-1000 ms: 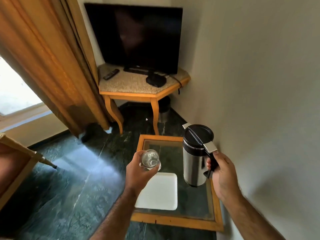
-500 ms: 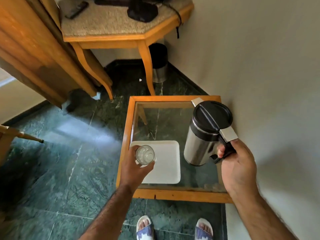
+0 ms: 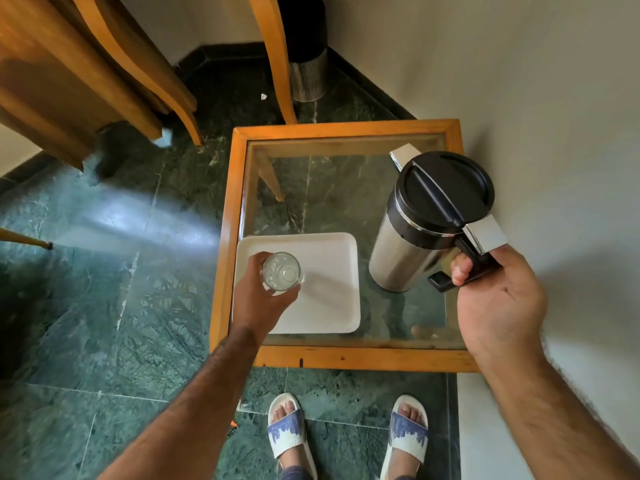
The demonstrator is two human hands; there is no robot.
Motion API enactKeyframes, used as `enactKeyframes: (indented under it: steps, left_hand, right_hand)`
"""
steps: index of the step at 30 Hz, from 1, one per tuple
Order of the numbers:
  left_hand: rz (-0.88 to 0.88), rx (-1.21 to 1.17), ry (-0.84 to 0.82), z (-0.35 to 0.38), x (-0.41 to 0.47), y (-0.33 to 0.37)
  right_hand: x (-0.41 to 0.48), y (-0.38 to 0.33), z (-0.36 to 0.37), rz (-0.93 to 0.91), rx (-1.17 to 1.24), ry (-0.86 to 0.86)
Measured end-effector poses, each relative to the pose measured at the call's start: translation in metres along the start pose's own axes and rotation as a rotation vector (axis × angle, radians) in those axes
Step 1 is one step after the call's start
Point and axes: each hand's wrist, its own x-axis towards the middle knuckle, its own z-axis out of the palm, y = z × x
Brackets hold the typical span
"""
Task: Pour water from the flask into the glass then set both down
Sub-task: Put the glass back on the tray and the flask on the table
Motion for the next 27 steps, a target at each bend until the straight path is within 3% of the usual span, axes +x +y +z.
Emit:
enactKeyframes:
  steps: [11, 27]
  left_hand:
    - [-0.057, 0.05, -0.018, 0.01, -0.004, -0.015]
    - [-0.04, 0.084, -0.008, 0.018, -0.007, -0.026]
  right_hand:
    - [-0.006, 0.014, -0.006, 0.043, -0.056, 0.07]
    - [-0.009, 0.031, -0.027, -0.017, -0.068, -0.015]
